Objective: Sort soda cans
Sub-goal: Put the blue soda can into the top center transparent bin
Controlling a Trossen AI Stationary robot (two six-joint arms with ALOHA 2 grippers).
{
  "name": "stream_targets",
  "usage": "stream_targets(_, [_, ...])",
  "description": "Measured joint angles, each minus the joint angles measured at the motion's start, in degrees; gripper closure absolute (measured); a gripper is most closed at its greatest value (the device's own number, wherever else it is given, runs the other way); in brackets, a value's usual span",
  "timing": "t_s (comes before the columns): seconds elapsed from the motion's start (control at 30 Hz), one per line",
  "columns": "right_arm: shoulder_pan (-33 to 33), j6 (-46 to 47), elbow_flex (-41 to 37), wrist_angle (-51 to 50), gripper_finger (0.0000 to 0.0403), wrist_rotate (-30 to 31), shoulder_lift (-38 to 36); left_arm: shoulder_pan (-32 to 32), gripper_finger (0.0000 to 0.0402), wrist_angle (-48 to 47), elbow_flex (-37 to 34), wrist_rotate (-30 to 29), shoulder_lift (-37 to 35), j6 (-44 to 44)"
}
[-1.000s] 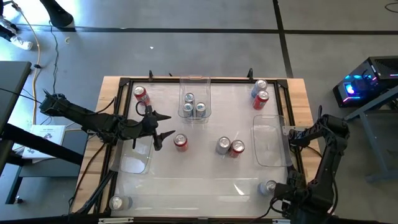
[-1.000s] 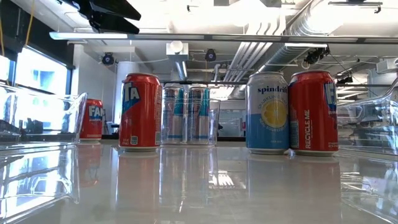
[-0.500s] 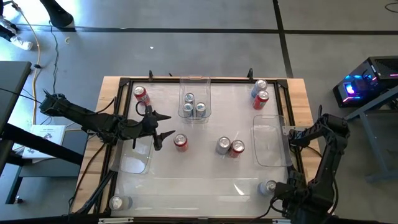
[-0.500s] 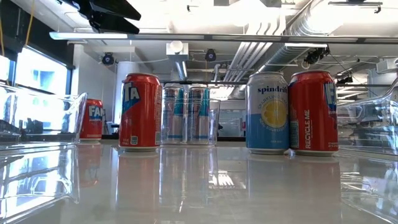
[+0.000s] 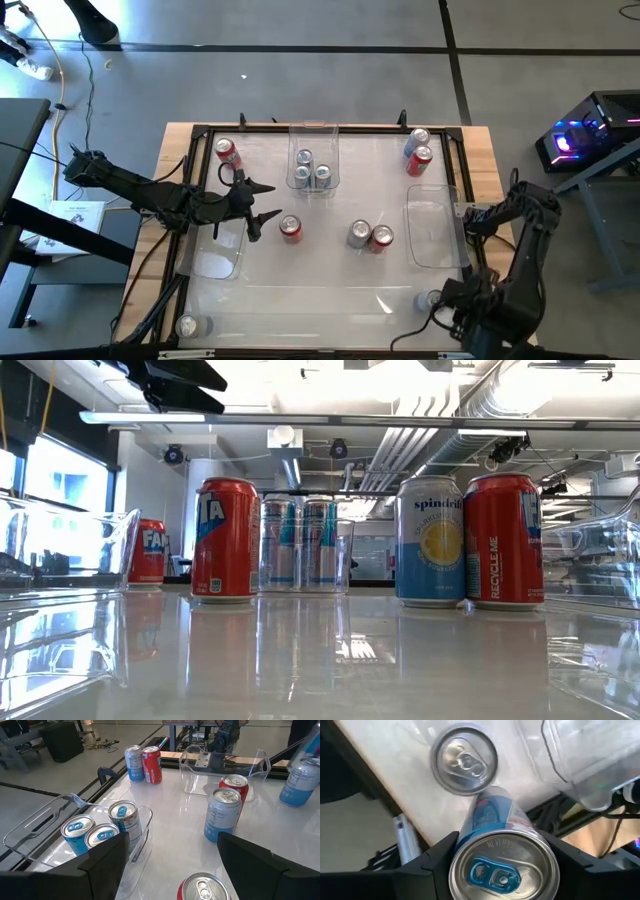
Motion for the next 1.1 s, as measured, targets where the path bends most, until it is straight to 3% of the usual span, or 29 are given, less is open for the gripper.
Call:
stream_targets(0.4, [-5.92,-4.52,4.41,0.49,0.0189,2.71,-3.13,0.01,0.0106,0.04,0.00,0.00,-0.02,0.07])
stream_targets(0.77, [-6.29,-4.05,4.08,0.44,0.0189,3.58,-3.97,0.01,0.0106,0.04,0.00,0.01,-0.02,0.55])
stream_targets(1.1, [-8.41,-8.48,5.17,0.34,0.0189,9.70,-3.93,0.00,0.0106,0.04,0.00,0.00,-0.02,1.07])
